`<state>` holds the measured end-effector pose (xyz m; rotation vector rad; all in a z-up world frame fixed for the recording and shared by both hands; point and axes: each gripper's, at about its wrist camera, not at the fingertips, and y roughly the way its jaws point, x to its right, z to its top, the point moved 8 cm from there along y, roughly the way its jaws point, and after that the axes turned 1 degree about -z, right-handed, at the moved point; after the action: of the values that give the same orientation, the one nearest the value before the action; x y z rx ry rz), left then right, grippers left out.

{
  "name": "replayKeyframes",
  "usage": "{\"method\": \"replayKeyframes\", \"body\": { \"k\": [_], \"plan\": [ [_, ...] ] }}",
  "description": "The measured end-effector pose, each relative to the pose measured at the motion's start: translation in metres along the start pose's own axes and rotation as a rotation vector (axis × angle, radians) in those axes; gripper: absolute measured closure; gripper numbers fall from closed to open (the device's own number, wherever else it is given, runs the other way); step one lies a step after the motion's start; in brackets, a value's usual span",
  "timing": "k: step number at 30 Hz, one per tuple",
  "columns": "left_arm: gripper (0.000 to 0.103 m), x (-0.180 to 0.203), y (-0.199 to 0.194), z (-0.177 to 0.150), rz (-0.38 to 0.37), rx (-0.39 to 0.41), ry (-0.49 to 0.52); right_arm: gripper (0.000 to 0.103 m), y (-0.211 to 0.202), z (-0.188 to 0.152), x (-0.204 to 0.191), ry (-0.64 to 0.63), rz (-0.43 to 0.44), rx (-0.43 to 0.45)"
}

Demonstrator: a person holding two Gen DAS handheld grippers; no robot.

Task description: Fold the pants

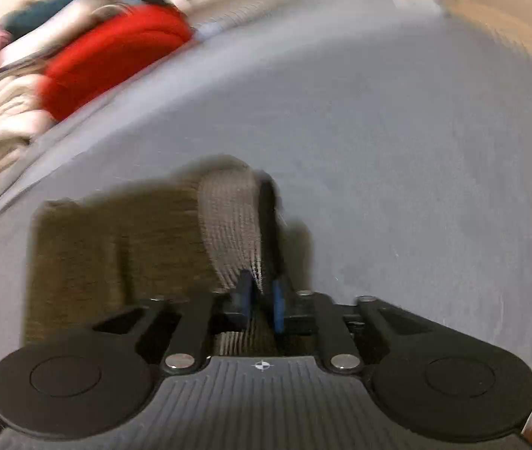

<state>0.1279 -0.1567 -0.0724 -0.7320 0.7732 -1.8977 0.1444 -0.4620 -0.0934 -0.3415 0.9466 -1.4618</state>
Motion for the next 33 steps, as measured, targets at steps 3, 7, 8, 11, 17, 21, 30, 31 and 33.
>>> {"method": "replayKeyframes", "body": {
  "k": [3, 7, 8, 11, 17, 21, 30, 31, 33],
  "plan": [
    [0.066, -0.006, -0.008, 0.023, -0.008, 0.046, -0.001, 0.072, -0.014, 0.011, -0.002, -0.012, 0.001, 0.046],
    [0.065, -0.022, -0.009, 0.078, 0.014, 0.146, 0.028, 0.071, -0.040, 0.019, -0.012, -0.044, 0.060, 0.156],
    [0.066, -0.028, -0.005, 0.092, 0.020, 0.164, 0.038, 0.070, -0.044, 0.019, -0.019, -0.081, 0.080, 0.169],
    [0.083, -0.045, 0.020, 0.121, 0.049, 0.177, 0.068, 0.068, -0.032, 0.003, -0.027, -0.202, 0.058, 0.081],
    [0.100, -0.095, 0.116, 0.120, 0.078, 0.024, 0.023, 0.059, 0.000, -0.013, -0.002, -0.120, 0.038, -0.071],
    [0.101, -0.097, 0.107, 0.132, 0.050, 0.002, -0.021, 0.059, -0.002, -0.017, -0.005, -0.124, 0.038, -0.064],
    [0.087, -0.064, 0.008, 0.070, -0.094, -0.021, 0.077, 0.044, -0.035, 0.022, -0.017, -0.103, 0.050, 0.160],
    [0.087, -0.058, 0.013, 0.052, -0.088, -0.068, 0.128, 0.042, -0.034, 0.029, -0.023, -0.120, 0.045, 0.190],
    [0.086, -0.056, 0.032, 0.013, -0.017, -0.175, 0.227, 0.041, -0.021, 0.039, -0.036, -0.157, 0.041, 0.193]
  ]
}}
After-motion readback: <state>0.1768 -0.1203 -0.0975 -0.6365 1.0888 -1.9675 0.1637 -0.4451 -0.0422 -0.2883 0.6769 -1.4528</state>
